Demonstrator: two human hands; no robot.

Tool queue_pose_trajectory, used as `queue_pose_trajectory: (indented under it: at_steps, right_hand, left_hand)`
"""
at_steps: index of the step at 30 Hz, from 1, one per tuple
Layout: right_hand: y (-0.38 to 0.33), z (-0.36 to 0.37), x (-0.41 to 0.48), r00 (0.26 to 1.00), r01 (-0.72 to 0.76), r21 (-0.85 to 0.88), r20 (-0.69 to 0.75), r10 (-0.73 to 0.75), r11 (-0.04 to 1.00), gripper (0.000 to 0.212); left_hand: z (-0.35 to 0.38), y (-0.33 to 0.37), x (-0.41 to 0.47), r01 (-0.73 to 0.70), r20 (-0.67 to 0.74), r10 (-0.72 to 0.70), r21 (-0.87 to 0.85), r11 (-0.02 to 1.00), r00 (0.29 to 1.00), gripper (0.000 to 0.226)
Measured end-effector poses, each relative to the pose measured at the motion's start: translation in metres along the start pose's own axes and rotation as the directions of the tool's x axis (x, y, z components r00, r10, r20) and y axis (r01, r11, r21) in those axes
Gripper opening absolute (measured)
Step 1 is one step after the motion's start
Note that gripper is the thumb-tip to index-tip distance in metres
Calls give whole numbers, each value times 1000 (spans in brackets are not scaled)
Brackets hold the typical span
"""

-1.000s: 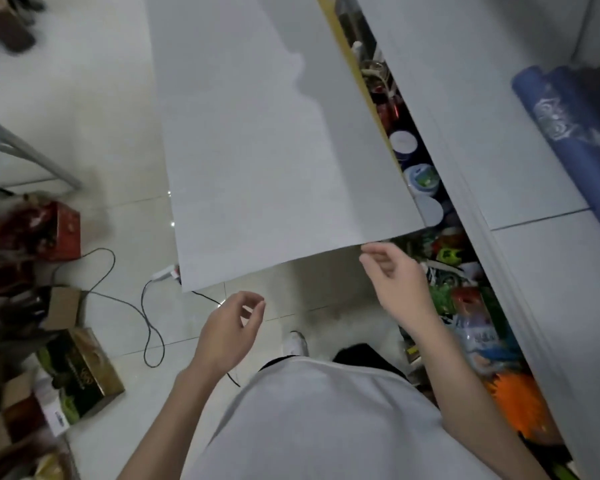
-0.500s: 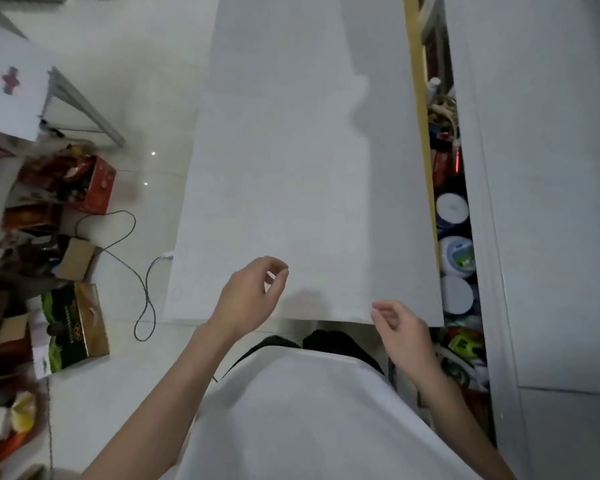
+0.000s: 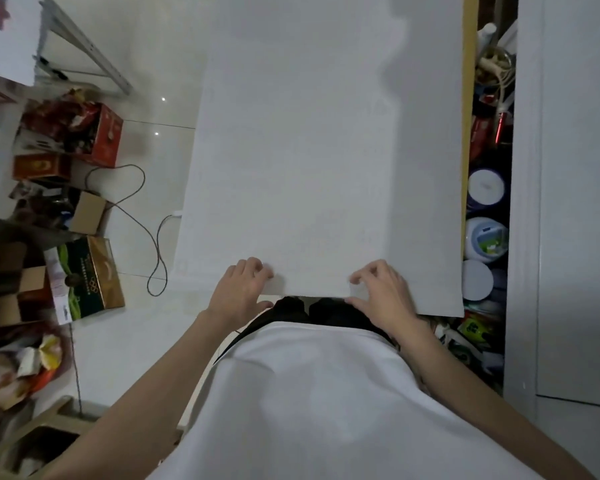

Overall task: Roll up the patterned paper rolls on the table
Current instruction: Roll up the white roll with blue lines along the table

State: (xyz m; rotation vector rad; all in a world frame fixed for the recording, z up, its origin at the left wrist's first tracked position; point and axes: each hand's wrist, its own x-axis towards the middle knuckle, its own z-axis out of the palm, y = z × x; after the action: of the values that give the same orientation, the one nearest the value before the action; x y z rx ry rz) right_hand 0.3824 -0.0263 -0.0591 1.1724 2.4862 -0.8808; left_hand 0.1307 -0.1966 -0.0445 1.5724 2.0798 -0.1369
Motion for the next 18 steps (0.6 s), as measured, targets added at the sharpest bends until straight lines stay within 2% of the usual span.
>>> queue_pose_trajectory:
  at_steps: [3, 6, 9, 12, 14, 16, 18]
  right_hand:
    - [4, -5, 2, 998, 29, 45, -49, -27, 999, 23]
    - [1, -13, 7, 1000, 8, 72, 14, -9, 997, 14]
    - [-4, -21, 15, 998, -56, 140, 28, 53, 989, 8]
    - [-8, -27, 25, 983, -120, 216, -107, 146, 969, 8]
    - [-10, -30, 34, 969, -137, 242, -171, 181, 961, 9]
    - [-9, -31, 44, 962, -134, 287, -194, 194, 949, 6]
    - [-9, -29, 51, 963, -99, 297, -212, 167, 950, 6]
  left_hand:
    - [-4, -12, 8, -8, -8, 8, -37, 999, 1000, 47]
    - [-11, -18, 15, -30, -19, 29, -103, 994, 999, 34]
    - [-14, -18, 19, -109, -119, 89, -165, 980, 989, 26]
    - [-11, -18, 26, -176, -347, 156, -24, 984, 925, 33]
    - [-11, -22, 31, -192, -420, 211, 88, 978, 882, 36]
    - [-12, -29, 37, -193, -367, 238, 155, 969, 899, 42]
    - [-13, -35, 42, -190, -255, 238, 197, 962, 937, 56]
